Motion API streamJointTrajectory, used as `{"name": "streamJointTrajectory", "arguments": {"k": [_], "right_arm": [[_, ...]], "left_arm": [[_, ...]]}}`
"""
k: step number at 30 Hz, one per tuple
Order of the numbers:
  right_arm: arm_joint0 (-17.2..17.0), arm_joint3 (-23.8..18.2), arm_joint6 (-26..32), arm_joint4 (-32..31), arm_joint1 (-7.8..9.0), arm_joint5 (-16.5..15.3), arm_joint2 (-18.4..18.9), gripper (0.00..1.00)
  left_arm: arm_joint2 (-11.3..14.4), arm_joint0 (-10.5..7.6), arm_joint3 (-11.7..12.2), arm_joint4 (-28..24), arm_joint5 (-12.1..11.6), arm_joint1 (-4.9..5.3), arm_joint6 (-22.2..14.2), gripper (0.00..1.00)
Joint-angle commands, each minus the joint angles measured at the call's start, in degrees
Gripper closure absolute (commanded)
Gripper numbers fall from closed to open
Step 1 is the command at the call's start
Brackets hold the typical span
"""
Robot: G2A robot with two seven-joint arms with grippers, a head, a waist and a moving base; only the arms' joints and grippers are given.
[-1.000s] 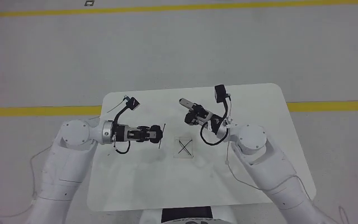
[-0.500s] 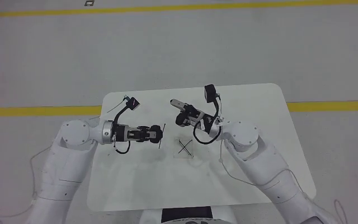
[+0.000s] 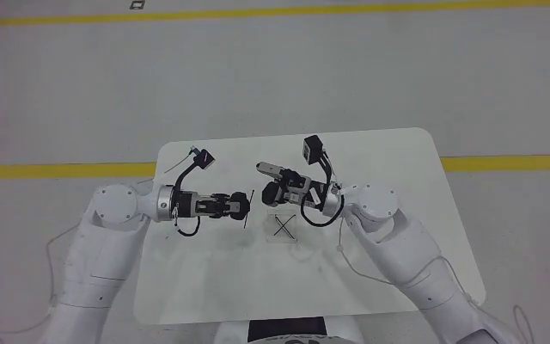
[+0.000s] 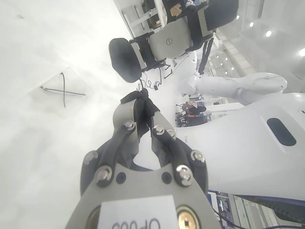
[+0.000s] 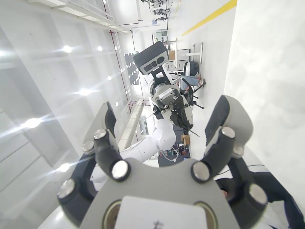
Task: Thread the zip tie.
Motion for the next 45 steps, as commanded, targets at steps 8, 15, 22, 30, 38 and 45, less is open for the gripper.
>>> {"name": "streamJointTrajectory", "arguments": {"k": [8,15,22,30,38,45], "right_arm": [[-0.65,0.84,-0.54,0.26,-0.33,-2.07,-1.69,0.00],[-1.24,2.05,-1.27,0.50,-0.50,-4.19,-2.11,0.57],[-1.86,2.20,-1.54,0.59,-0.46,-5.28,-1.65,0.73],[-2.11,2.28,-1.33,0.50,-0.42,-5.48,-1.35,0.91],[-1.78,2.65,-1.22,0.61,-0.53,-5.19,-1.60,0.87],[-1.66,2.83,-1.18,0.78,-0.61,-5.15,-1.75,0.84]], "left_arm": [[0.00,0.00,0.00,0.00,0.00,0.00,0.00,1.00],[0.00,0.00,0.00,0.00,0.00,0.00,0.00,1.00],[0.00,0.00,0.00,0.00,0.00,0.00,0.00,1.00],[0.00,0.00,0.00,0.00,0.00,0.00,0.00,1.00],[0.00,0.00,0.00,0.00,0.00,0.00,0.00,1.00],[0.00,0.00,0.00,0.00,0.00,0.00,0.00,1.00]]}}
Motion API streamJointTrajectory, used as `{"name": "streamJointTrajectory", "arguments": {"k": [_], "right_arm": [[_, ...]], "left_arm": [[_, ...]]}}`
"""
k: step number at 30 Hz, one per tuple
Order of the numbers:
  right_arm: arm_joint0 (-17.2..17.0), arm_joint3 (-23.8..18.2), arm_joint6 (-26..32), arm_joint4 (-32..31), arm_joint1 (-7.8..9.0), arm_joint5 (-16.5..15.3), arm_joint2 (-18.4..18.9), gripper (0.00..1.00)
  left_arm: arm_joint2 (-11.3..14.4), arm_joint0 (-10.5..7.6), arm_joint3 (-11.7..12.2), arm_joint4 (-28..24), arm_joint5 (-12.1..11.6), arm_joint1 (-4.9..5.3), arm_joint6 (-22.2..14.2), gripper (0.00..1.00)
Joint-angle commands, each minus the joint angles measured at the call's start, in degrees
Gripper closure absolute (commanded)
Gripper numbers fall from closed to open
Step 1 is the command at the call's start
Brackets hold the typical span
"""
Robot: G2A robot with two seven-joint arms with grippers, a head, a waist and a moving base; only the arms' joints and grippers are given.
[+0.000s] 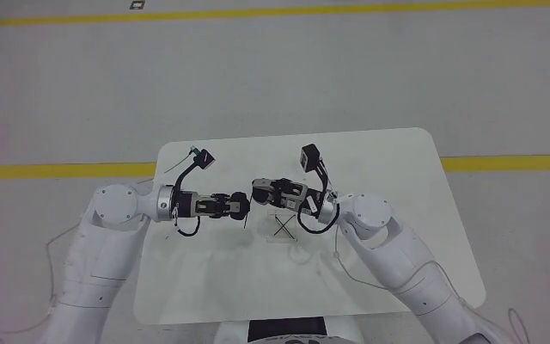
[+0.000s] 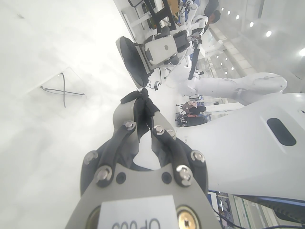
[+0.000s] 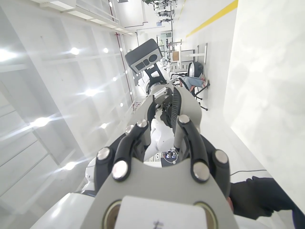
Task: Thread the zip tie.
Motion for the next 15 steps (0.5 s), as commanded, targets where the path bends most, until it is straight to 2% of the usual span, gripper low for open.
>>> {"name": "streamJointTrajectory", "arguments": {"k": [1,10,15], "right_arm": [[0.07,0.15,0.01,0.08,-0.05,-0.05,-0.13,0.84],[0.58,0.65,-0.07,0.20,-0.28,-0.13,-0.70,0.88],[0.68,0.75,-0.16,0.01,-0.33,-0.13,-0.79,0.96]], "left_arm": [[0.00,0.00,0.00,0.00,0.00,0.00,0.00,1.00],[0.00,0.00,0.00,0.00,0.00,0.00,0.00,1.00],[0.00,0.00,0.00,0.00,0.00,0.00,0.00,1.00]]}}
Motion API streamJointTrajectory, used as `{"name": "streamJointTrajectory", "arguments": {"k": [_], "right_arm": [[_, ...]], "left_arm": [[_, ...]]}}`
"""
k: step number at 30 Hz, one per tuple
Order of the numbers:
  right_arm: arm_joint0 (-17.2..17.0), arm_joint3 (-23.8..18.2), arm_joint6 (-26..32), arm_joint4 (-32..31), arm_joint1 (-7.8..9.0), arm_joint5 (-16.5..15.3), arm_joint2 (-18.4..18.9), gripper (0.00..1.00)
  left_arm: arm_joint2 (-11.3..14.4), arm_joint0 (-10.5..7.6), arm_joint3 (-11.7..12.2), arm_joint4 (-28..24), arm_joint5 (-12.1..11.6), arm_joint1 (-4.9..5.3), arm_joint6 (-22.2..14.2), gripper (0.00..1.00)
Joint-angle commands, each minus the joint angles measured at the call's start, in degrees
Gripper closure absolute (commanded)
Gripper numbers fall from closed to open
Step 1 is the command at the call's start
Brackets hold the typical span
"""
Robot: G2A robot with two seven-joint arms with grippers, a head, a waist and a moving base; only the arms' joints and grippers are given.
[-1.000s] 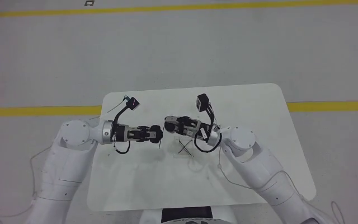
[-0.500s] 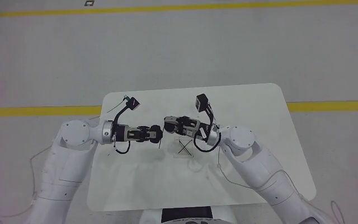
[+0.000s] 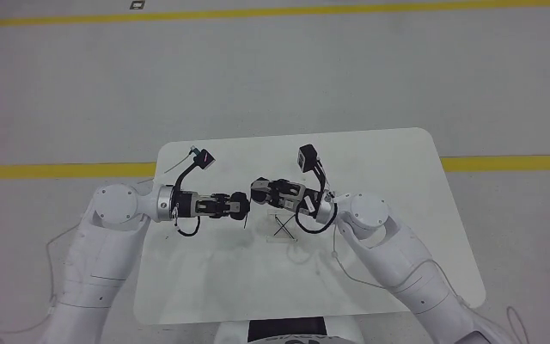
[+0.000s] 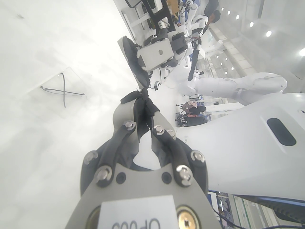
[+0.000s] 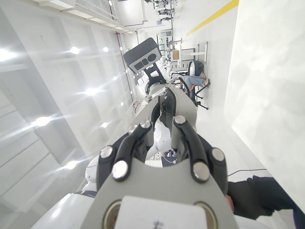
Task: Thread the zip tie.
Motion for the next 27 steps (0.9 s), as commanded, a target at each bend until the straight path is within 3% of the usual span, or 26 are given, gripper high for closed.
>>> {"name": "streamJointTrajectory", "arguments": {"k": [1,11,12,13,27], "right_arm": [[0.01,-0.01,-0.07,-0.14,-0.01,0.06,-0.01,0.99],[-0.07,-0.14,-0.25,-0.76,-0.02,0.11,0.07,1.00],[-0.09,-0.16,-0.37,-0.83,-0.03,0.06,0.09,1.00],[-0.16,-0.19,-0.64,-0.89,-0.03,-0.09,0.19,1.00],[-3.21,-1.95,-7.24,-1.67,0.32,-3.53,4.08,1.00]], "left_arm": [[0.00,0.00,0.00,0.00,0.00,0.00,0.00,1.00],[0.00,0.00,0.00,0.00,0.00,0.00,0.00,1.00],[0.00,0.00,0.00,0.00,0.00,0.00,0.00,0.32],[0.00,0.00,0.00,0.00,0.00,0.00,0.00,0.00],[0.00,0.00,0.00,0.00,0.00,0.00,0.00,0.00]]}}
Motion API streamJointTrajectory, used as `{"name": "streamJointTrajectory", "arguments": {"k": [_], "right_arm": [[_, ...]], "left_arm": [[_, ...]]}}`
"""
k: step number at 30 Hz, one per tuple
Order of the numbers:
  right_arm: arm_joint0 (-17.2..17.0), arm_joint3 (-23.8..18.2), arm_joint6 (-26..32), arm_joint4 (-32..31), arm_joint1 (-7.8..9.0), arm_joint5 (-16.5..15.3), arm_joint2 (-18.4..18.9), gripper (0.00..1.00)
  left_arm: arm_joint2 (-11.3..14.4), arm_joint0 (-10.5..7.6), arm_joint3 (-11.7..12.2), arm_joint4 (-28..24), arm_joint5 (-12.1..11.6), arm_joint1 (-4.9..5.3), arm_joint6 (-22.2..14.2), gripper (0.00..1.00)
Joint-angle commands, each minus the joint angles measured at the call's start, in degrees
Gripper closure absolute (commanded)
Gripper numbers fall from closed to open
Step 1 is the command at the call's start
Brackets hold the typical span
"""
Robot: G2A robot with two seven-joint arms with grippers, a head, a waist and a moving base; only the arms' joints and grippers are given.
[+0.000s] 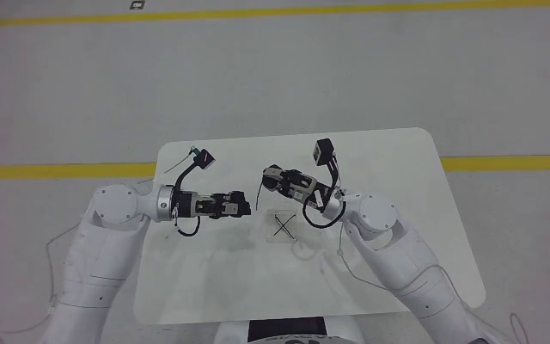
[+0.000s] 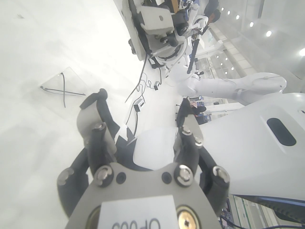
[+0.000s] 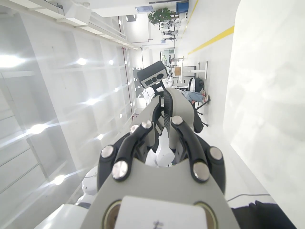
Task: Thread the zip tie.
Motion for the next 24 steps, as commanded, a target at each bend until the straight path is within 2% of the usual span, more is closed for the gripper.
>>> {"name": "streamJointTrajectory", "arguments": {"k": [1,8,10,14,17,20,24], "right_arm": [[-0.17,-0.09,-0.53,-0.07,0.01,-0.05,0.20,1.00],[-0.17,-0.09,-0.53,-0.07,0.01,-0.05,0.20,1.00],[-0.69,-0.30,-1.61,-0.20,-0.03,-0.89,0.33,1.00],[-2.06,-1.34,-4.34,-0.16,-0.19,-5.43,0.81,1.00],[-3.16,-1.90,-7.74,-0.91,-0.46,-9.34,0.67,1.00],[-3.83,-1.85,-9.86,-0.83,-0.86,-12.18,-0.34,1.00],[-4.15,-1.57,-14.15,-1.69,-1.51,-14.66,-1.78,1.00]], "left_arm": [[0.00,0.00,0.00,0.00,0.00,0.00,0.00,0.00],[0.00,0.00,0.00,0.00,0.00,0.00,0.00,0.00],[0.00,0.00,0.00,0.00,0.00,0.00,0.00,0.00],[-0.30,0.64,0.42,-1.11,0.00,0.00,5.66,0.00],[-0.31,1.33,1.02,-2.14,0.00,-0.23,11.89,0.00],[0.27,2.04,0.59,-3.93,0.00,-0.63,15.61,0.00],[1.61,3.05,1.19,-7.76,0.00,-1.45,19.13,0.00]]}}
